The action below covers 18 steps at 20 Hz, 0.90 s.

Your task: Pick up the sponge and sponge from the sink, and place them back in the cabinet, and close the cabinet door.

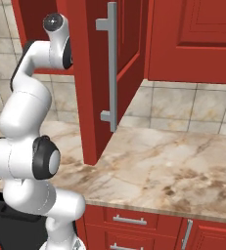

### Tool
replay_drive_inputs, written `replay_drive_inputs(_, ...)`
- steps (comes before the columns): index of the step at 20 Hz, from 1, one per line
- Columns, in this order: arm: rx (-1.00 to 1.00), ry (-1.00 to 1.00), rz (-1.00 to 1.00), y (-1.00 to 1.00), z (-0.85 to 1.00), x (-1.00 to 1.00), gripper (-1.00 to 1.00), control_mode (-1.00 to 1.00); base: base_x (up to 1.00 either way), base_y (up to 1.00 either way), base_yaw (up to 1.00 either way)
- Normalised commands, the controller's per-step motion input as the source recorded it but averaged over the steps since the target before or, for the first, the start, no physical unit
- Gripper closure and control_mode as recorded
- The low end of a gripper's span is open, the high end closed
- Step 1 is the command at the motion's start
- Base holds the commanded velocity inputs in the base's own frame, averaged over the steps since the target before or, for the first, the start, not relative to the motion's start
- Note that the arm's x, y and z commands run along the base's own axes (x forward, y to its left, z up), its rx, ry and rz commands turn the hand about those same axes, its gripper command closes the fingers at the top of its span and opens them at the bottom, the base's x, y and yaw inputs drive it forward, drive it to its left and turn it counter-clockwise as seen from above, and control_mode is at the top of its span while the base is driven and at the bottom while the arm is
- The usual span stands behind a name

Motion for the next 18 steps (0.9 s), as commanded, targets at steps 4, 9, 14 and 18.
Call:
replay_drive_inputs(4, -0.04, -0.1, 0.0, 0.0, -0.09, 0.04, -1.0, -1.0, 0.0, 0.0, 0.0)
replay_drive_inputs(9, 0.0, 0.0, 0.0, 0.0, -0.01, 0.01, -1.0, -1.0, 0.0, 0.0, 0.0)
replay_drive_inputs(14, 0.07, 0.23, 0.0, 0.0, -0.06, 0.0, -1.0, -1.0, 0.0, 0.0, 0.0)
replay_drive_inputs(18, 0.1, 0.26, 0.0, 0.0, -0.25, 0.0, -1.0, -1.0, 0.0, 0.0, 0.0)
